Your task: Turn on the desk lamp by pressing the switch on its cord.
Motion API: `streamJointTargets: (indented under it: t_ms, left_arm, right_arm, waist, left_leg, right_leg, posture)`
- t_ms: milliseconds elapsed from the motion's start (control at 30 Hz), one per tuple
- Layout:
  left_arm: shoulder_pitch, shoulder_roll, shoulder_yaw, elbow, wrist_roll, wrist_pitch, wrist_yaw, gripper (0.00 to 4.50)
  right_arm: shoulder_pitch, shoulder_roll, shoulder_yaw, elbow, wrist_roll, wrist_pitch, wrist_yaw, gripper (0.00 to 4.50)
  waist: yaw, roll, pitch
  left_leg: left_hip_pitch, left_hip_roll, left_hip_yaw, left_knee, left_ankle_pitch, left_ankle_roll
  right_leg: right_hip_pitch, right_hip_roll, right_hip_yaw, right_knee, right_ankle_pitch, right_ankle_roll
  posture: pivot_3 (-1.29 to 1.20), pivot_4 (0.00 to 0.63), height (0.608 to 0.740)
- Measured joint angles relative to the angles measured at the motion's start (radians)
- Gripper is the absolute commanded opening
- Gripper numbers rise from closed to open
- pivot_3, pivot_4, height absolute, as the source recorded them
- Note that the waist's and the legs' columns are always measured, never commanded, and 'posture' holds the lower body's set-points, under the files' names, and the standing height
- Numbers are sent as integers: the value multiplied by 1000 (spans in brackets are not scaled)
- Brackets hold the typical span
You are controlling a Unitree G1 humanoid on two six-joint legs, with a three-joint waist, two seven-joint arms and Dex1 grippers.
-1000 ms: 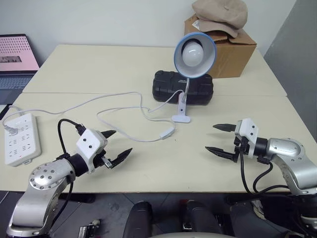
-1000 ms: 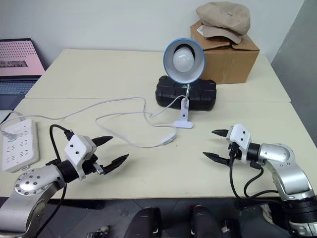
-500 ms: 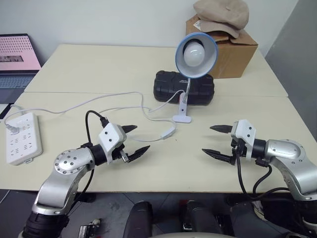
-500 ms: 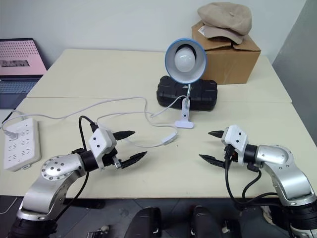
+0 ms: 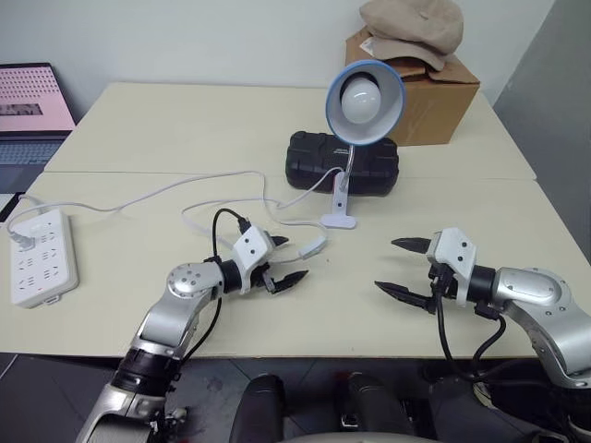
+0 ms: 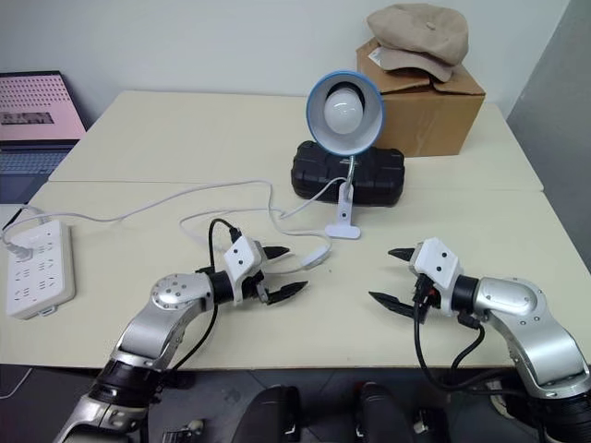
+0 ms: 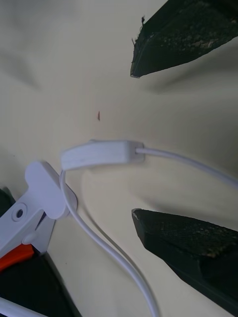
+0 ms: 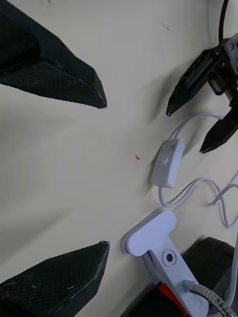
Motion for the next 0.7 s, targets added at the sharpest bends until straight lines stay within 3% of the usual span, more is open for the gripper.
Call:
streamJointTargets:
  t_ms: [233,333,700]
  left_arm:
    - [-34,-20,-13,66,10,-4,-23,4392]
    - [-35,-23,-22,79,22,-22,-33,3986]
    - [-65,-66,-40,153,65,-77,-38,1709]
  right_arm:
    - [8,2,4,-1,-2,0,-8,4500]
    - [10,2,6,-1,-2,0,-11,4500]
    - [10,2,24,-1,-3,0,-14,4500]
  waist:
    - [-1,0,0]
    - [-1,0,0]
    - [-2,0,0]
  left_leg:
    - [0,0,0,0,0,0]
    - [0,0,0,0,0,0]
    - [0,0,0,0,0,0]
  right_leg:
    - [0,0,0,0,0,0]
    - [0,0,0,0,0,0]
    - [0,0,0,0,0,0]
  posture:
    - [0,150,740]
    - [0,150,740]
    - [0,150,740]
